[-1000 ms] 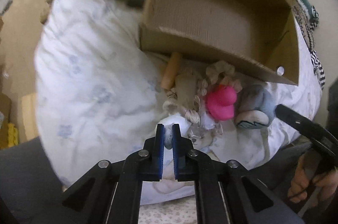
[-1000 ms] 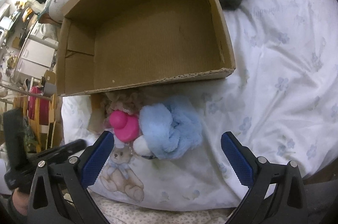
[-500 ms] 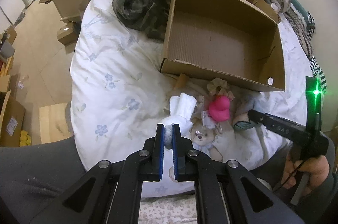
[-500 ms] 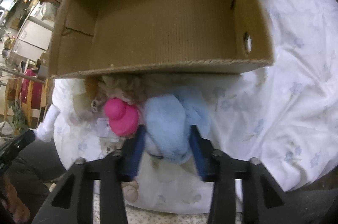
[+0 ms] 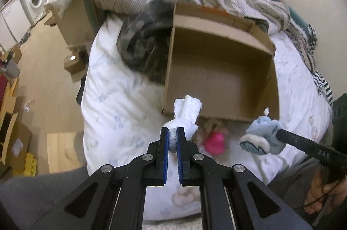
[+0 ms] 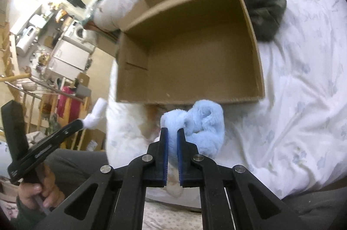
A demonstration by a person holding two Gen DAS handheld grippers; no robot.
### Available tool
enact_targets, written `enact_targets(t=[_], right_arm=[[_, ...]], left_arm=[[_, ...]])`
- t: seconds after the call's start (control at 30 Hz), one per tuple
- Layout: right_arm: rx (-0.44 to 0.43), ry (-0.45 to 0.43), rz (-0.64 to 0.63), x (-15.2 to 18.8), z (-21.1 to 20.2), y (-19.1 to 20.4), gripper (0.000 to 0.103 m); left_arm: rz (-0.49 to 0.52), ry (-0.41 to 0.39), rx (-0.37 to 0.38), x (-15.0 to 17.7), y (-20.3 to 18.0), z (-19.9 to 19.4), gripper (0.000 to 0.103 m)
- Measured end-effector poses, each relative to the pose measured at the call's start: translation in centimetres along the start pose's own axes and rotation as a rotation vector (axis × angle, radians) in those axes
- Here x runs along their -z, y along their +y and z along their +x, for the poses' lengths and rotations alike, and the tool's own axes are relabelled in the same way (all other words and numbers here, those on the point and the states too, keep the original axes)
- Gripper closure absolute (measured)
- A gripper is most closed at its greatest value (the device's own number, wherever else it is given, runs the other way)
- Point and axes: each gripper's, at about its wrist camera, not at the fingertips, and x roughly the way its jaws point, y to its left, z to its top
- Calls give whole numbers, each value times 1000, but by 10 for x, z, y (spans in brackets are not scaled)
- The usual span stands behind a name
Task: Organize soft objects
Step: 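Carry the sock and plush into the box and open both tools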
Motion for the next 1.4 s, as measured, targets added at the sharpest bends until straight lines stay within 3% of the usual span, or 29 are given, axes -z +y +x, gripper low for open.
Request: enact_targets(t=[0.37,0.5,0.6,0.73,0.83,1.0,1.4], right_arm=[[-45,-153,-24,-54,-29,7,94],[-9,-176,-42,-66,-13,1,94],[34,-196,-56,-63,3,-10,94],[69,-157,-16,-62,35,-26,94],[99,-157,-81,-64,44,-15,94],[112,-134,-118,-64,55,-12,94],[129,-98,-72,-64,68,-24,93]], left_arm=[[43,-49,-8,-59,-24,27,96],[57,-52,-34,-67,-30,51,96],[122,-53,-55,-66,-40,77,96],[165,-47,-57,-60,-48,104,96],[160,-44,-53,-60,-48,114,96],[124,-50,-68,-62,-45,118,96],[90,-8,-54,-61,-41,127,95]])
